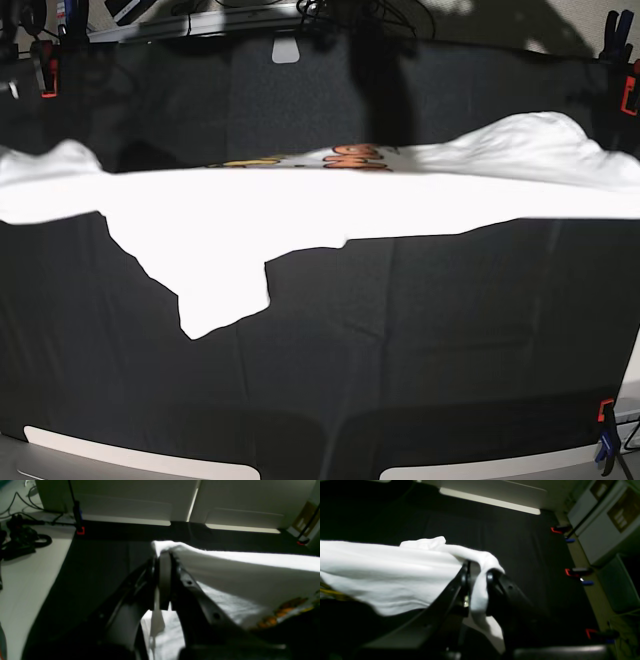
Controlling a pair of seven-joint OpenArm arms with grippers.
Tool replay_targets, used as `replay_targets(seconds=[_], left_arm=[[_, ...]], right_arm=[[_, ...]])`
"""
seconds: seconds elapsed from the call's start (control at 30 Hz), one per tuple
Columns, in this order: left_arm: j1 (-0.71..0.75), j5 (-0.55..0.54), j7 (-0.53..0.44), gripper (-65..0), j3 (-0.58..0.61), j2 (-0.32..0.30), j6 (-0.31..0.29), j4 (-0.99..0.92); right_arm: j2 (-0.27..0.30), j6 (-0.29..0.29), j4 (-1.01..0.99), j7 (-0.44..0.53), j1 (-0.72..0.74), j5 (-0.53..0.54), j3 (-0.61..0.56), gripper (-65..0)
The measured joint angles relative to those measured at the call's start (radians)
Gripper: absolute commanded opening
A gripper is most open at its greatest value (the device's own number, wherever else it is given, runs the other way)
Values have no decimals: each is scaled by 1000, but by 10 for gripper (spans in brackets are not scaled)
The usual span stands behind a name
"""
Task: Layout the t-shirt on the table in an organized manner, then fold the t-shirt properly
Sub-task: 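Lift the shirt with both grippers and flip it over, print up, then lower the shirt flat onto the table and release both grippers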
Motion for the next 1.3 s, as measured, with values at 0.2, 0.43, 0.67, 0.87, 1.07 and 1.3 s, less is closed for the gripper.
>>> replay_targets(seconds=[0.2, 0.43, 0.67, 0.87, 1.07, 1.3], left_arm=[[-60, 305, -205, -650, 221, -83, 103, -81], [-278, 413, -229, -650, 426, -118, 108, -372], [-490, 568, -340, -650, 613, -150, 112, -719], [-723, 707, -445, -650, 749, -153, 194, -981], [-990, 825, -484, -650, 829, -153, 217, -1193], [-1233, 873, -510, -650, 830, -156, 268, -1413]], right_arm=[[53, -84, -26, 72, 85, -193, -265, -650], [62, -134, -248, 200, 220, -439, -570, -650], [61, -163, -573, 265, 420, -616, -834, -650], [62, -209, -892, 330, 684, -739, -1020, -650], [60, -275, -1205, 418, 1017, -855, -1155, -650], [58, -277, -1520, 537, 1311, -896, -1212, -557]])
